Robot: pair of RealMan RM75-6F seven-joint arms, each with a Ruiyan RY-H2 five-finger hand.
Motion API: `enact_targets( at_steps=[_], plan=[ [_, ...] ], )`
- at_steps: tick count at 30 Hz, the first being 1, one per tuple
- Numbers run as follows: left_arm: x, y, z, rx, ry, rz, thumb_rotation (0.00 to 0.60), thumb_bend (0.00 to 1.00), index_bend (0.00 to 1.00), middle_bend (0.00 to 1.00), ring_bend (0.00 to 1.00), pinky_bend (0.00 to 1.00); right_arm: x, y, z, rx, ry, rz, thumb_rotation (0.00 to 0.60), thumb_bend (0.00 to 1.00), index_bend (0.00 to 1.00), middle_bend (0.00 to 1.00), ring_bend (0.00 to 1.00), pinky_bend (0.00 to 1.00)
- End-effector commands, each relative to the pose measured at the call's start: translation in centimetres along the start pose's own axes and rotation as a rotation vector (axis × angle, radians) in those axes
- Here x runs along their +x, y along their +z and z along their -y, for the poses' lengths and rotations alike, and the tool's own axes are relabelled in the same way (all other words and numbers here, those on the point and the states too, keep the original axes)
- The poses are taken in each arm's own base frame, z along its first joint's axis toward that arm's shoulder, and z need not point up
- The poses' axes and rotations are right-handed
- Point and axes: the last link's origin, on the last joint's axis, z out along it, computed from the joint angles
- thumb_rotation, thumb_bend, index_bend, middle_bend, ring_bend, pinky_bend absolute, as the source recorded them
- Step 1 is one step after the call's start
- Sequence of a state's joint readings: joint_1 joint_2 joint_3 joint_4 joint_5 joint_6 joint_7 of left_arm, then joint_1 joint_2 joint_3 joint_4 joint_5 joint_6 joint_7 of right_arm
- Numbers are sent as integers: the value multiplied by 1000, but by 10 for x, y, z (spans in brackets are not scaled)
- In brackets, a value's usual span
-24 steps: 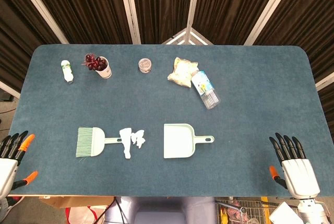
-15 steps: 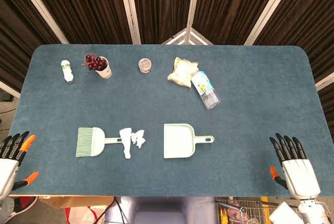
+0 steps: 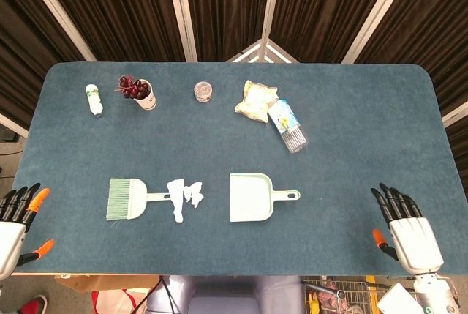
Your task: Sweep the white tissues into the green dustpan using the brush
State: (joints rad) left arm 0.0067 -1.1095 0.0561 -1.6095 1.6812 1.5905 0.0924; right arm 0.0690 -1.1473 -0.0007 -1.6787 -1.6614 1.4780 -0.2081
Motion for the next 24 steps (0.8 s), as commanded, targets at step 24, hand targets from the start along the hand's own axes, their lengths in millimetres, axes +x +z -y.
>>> enact_targets(
  at_steps=[24],
  plan=[
    [-1,1,-2,-6,2,6,600,0,0,0,0,0,-60,109,115,144,-89,149,600,385,195,836,817,812]
  ],
)
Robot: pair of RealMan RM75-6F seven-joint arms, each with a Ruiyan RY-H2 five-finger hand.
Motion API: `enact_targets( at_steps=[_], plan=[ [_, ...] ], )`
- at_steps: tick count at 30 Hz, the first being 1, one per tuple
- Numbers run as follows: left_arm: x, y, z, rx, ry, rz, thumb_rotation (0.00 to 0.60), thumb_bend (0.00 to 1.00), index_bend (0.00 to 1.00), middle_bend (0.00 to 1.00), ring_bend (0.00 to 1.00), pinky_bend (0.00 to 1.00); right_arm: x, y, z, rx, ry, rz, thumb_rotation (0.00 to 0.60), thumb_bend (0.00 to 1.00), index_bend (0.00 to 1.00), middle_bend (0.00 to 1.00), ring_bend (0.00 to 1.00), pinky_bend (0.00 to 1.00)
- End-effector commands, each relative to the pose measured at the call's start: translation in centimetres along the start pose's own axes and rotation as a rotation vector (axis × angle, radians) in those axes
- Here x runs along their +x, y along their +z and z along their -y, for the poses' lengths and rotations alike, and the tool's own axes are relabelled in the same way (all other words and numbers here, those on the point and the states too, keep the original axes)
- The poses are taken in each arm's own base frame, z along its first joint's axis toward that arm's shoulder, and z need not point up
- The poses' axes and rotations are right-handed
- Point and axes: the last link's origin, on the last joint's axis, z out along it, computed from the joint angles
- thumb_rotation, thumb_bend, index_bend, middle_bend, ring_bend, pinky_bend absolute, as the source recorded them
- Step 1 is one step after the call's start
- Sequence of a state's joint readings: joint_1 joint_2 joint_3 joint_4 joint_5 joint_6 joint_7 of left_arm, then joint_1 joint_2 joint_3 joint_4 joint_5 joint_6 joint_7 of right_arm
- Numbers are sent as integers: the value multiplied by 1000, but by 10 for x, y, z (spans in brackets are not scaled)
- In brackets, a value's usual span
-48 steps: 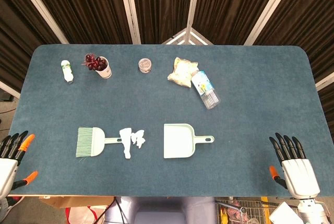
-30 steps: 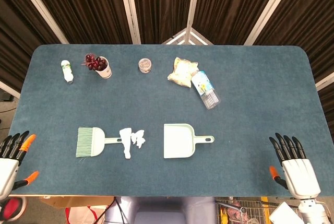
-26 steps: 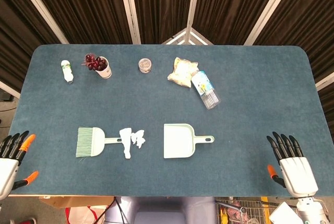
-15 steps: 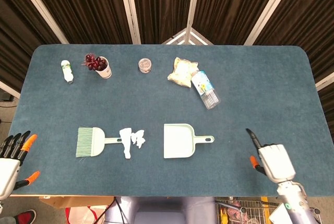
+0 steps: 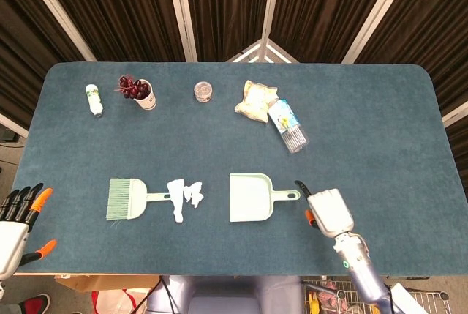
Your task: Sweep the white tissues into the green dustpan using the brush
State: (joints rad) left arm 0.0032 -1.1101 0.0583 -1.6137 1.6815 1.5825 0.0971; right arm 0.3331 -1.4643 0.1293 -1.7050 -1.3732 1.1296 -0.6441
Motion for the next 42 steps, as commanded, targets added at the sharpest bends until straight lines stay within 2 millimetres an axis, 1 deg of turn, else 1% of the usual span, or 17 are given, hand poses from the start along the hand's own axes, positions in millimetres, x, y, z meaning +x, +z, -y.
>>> enact_targets(
  at_steps=[1,5,6,8,11,16,21,29,37,39,42],
  plan=[
    [1,0,0,-5,4,-4,600,0,0,0,0,0,-5,11,7,-3,-13,8,600,385,195,836,817,813],
    [1,-1,-1,-11,6,-4,600,0,0,0,0,0,-11,16,13,-13,-4,14,600,385,195,836,817,813],
    [0,-2,-1,-11,6,-2,600,0,0,0,0,0,-11,19,19,-1,-3,11,600,384,195,836,817,813],
    [0,-1,-1,-12,6,-1,600,0,0,0,0,0,-13,22,22,-1,-11,18,600,384,197,836,817,813],
    [0,-1,-1,-12,5,0,600,0,0,0,0,0,-16,26,25,-6,-17,24,600,384,228,836,817,813],
    [0,-1,-2,-13,4,-1,600,0,0,0,0,0,-21,32,27,-17,-24,31,600,385,288,836,817,813],
    [0,-1,-2,-15,3,-1,600,0,0,0,0,0,-23,38,28,-29,-24,30,600,384,298,836,817,813],
    [0,-1,-2,-13,4,0,600,0,0,0,0,0,-25,43,30,-37,-26,31,600,385,365,836,817,813],
    [-1,0,-3,-11,3,5,600,0,0,0,0,0,-28,45,31,-42,-29,40,600,385,398,836,817,813],
    [-1,0,-3,-12,4,5,600,0,0,0,0,0,-29,46,31,-43,-31,42,600,386,430,837,817,813],
    [-1,0,-4,-14,5,7,600,0,0,0,0,0,-29,47,32,-42,-28,41,600,428,544,843,817,813]
  ],
)
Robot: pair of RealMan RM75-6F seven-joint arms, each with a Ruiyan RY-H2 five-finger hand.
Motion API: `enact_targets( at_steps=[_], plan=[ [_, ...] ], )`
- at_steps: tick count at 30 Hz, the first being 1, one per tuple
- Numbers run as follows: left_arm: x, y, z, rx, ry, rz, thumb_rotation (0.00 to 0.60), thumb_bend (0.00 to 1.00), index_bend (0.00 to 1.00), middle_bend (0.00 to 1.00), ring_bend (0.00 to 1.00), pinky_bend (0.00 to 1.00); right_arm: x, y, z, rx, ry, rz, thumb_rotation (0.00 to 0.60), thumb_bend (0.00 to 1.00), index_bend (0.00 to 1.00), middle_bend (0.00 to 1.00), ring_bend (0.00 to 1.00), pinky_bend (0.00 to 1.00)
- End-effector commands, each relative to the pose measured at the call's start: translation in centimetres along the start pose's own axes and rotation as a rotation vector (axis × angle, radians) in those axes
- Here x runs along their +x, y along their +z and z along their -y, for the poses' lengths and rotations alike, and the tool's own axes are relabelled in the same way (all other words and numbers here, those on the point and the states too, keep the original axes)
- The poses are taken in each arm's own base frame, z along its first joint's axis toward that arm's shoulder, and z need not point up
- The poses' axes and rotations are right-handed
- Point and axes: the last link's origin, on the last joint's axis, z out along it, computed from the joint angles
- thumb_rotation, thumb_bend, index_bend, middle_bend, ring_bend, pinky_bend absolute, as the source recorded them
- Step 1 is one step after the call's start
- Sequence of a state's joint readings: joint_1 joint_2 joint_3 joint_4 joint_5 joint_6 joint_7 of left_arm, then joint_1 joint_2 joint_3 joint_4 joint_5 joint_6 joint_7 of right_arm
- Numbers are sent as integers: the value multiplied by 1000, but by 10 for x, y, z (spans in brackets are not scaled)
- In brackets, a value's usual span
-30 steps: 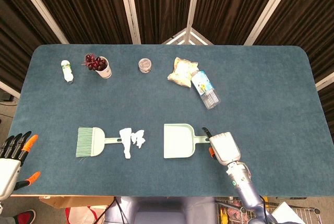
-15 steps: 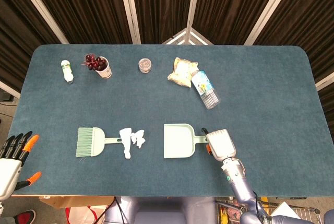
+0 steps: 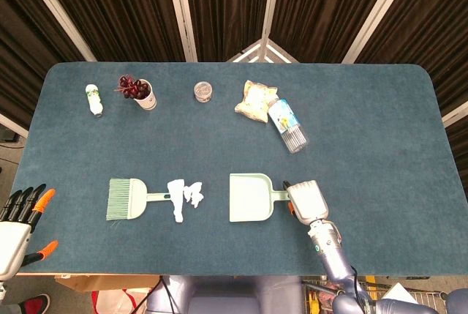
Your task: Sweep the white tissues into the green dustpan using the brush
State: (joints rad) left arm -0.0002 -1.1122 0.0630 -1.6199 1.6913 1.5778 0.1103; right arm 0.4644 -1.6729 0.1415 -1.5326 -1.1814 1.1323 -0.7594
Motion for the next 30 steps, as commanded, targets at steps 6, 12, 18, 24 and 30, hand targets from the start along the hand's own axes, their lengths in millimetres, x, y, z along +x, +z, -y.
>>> enact_targets(
  at_steps=[6,12,18,24,30],
  plan=[
    [-1,0,-3,-7,0,6,600,0,0,0,0,0,6,1,3,3,11,-24,600,480,653,848,817,813],
    [-1,5,-12,-40,-2,16,600,0,0,0,0,0,19,3,-1,18,-29,-69,600,481,657,847,818,813],
    [6,30,-40,-107,-18,1,600,3,0,0,0,0,33,6,-3,24,-42,-102,600,481,661,848,818,813],
    [13,63,-73,-165,6,0,600,118,28,173,247,241,36,4,-5,16,-59,-100,600,480,664,848,817,813],
    [6,89,-98,-182,38,34,600,184,191,443,489,458,36,6,-7,18,-117,-106,600,482,670,848,818,813]
  ],
)
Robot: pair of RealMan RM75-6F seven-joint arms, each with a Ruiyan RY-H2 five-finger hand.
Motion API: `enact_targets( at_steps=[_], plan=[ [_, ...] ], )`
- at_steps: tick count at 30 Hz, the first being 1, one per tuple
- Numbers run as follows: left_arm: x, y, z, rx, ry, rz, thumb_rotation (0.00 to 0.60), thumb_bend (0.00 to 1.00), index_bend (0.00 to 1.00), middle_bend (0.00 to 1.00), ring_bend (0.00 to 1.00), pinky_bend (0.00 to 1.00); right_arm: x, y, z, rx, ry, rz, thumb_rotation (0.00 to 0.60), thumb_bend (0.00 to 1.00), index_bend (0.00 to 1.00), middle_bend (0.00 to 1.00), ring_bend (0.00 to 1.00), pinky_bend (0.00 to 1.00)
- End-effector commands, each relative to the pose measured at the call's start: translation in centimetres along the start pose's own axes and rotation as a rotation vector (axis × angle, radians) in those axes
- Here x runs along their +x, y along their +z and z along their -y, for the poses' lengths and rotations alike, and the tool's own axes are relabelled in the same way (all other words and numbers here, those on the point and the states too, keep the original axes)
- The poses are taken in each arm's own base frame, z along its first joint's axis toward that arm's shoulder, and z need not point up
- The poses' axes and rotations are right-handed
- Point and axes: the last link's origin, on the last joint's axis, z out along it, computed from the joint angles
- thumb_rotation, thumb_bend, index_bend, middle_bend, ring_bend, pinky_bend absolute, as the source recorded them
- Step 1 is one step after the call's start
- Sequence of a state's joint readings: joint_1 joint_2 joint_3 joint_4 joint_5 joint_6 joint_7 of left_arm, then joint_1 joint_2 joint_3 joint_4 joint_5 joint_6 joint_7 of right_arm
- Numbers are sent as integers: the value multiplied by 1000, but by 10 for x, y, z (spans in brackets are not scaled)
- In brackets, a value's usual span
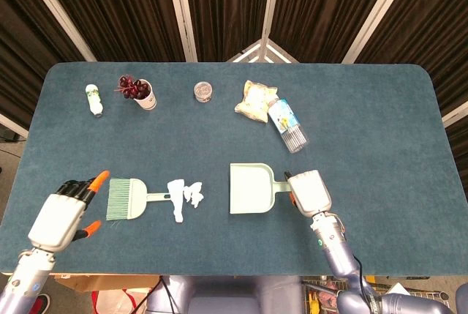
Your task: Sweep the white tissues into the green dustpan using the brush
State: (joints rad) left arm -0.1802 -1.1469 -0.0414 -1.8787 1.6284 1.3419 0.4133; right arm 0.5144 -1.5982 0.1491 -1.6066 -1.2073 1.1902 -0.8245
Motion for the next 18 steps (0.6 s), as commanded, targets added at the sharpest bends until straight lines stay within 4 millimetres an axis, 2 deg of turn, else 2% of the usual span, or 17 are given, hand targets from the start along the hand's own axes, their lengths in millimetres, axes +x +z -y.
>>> enact_targets(
  at_steps=[1,8,12,18],
  plan=[
    [-4,24,-16,-11,-3,24,600,193,209,477,518,484,0,1,-1,5,-32,-9,600,482,670,848,818,813],
    [-20,57,-36,-5,58,77,600,258,355,721,754,702,0,4,-6,-3,-64,-12,600,484,670,847,817,813],
    [-30,72,-47,-11,104,105,600,304,395,847,863,803,-1,4,-8,-9,-78,-12,600,484,670,847,818,813],
    [-46,87,-60,-20,166,152,600,323,426,932,937,882,-2,3,-6,-5,-79,-9,600,485,671,847,817,813]
  ],
)
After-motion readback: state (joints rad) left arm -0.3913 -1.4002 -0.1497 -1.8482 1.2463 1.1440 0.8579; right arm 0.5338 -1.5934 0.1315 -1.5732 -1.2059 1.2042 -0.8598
